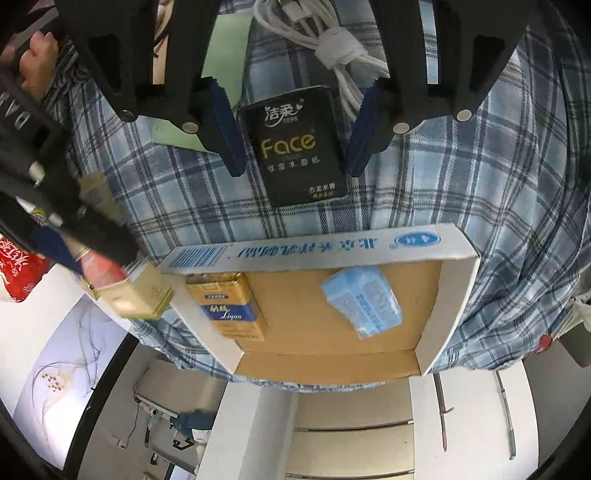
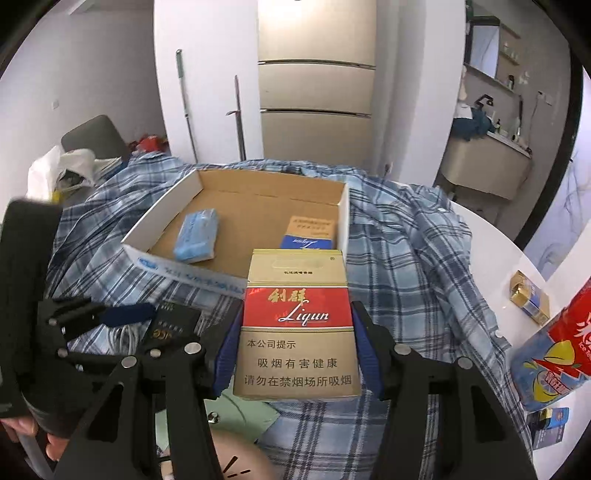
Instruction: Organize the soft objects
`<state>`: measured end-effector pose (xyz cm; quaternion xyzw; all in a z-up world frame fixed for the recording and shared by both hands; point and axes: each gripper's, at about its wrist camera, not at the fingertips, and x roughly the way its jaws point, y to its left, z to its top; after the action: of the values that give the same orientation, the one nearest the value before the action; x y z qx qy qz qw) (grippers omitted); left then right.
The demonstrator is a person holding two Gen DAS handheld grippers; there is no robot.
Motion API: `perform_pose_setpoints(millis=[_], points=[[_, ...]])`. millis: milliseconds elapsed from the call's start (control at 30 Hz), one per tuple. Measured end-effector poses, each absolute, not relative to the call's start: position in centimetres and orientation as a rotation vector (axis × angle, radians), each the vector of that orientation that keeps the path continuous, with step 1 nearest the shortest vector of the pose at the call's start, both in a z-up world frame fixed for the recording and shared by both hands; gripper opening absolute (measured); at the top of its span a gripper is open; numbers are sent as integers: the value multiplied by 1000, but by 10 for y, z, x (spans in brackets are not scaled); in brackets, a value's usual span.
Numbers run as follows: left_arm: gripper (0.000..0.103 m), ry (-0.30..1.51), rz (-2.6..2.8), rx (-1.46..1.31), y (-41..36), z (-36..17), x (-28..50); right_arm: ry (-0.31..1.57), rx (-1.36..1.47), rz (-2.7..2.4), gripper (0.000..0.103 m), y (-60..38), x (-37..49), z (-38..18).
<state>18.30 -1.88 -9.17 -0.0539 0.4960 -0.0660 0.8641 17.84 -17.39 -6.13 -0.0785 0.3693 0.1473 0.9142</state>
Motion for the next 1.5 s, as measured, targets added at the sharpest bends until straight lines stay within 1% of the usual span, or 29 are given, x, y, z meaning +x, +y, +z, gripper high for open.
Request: perform_pose_setpoints(millis=[133, 300, 633, 667, 700, 800, 967, 1100, 1233, 1300, 1500], points=[[59, 1031, -155, -109, -21, -93, 182, 755, -166, 287, 55, -175, 181, -61], [59, 1011, -121, -86, -23, -93, 178, 795, -148, 312, 55, -175, 184, -69], [59, 999, -105, -82, -20, -97, 177, 749, -140, 322, 55, -171, 180, -71], [57, 998, -105, -90, -19, -97, 177, 746, -136, 319, 55, -172, 181, -71], [51, 994, -106, -96, -18, -97, 177, 742, -134, 311, 55, -173, 181, -70], [49, 979, -104, -112, -14, -94, 175, 727, -114, 296, 55, -177, 182, -69], [49, 863, -106, -149, -4, -74, 161, 685, -110, 238, 55, -177, 180, -69], [49, 694, -102, -128, -2, -50, 145, 603, -73, 254, 55, -182, 173, -60], [49, 553, -71, -168, 11, -32, 130, 498, -15, 254, 55, -191, 164, -48], [49, 499, -62, -178, 18, -26, 126, 476, -1, 254, 55, -194, 162, -46], [49, 412, -64, -151, 29, -10, 121, 461, 22, 294, 55, -195, 163, -46]])
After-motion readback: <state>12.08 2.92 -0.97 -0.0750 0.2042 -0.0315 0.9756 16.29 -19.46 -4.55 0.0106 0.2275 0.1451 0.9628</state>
